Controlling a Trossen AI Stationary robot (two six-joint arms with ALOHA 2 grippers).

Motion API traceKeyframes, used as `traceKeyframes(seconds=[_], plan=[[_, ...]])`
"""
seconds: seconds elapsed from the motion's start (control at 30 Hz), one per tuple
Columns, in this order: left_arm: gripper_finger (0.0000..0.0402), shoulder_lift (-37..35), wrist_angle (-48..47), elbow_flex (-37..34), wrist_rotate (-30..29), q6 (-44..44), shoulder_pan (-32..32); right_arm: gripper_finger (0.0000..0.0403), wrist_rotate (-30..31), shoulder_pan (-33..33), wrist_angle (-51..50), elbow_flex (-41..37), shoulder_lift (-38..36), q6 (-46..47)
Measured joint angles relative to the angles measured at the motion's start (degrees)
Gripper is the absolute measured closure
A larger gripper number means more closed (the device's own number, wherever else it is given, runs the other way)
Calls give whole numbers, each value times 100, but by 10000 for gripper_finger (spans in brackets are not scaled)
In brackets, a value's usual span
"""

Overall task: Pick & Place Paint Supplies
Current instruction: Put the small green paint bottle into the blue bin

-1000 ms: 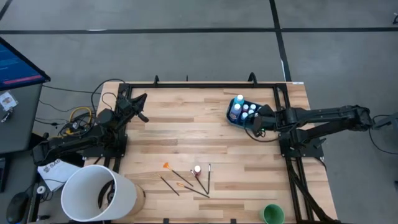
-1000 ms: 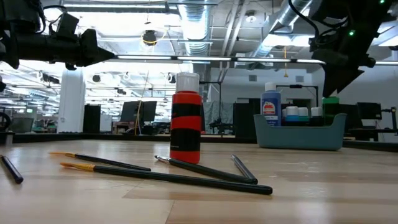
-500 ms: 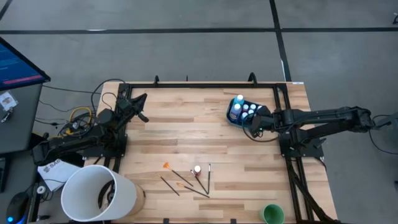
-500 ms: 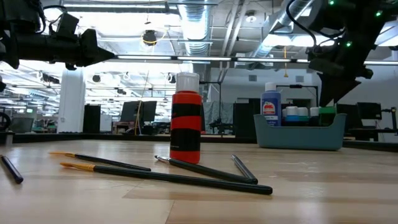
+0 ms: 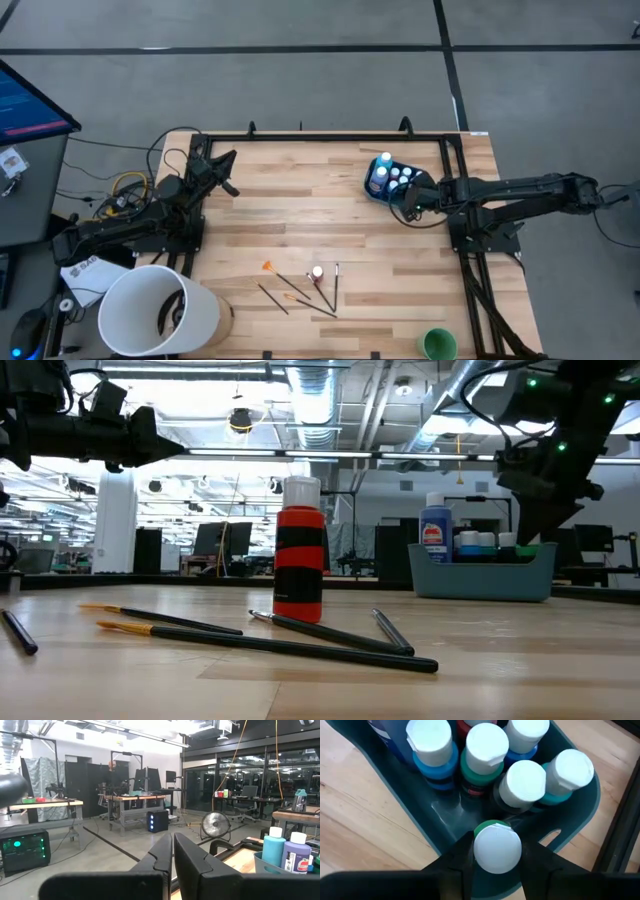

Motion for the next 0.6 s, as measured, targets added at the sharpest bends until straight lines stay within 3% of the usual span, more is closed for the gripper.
traceKeyframes(seconds=[0.2,0.6], plan=[[394,0,0,2,0,-2,-2,250,-9,0,2,-4,0,17],[394,1,0,1,0,-2,1,229,-7,2,6,-4,0,-138]])
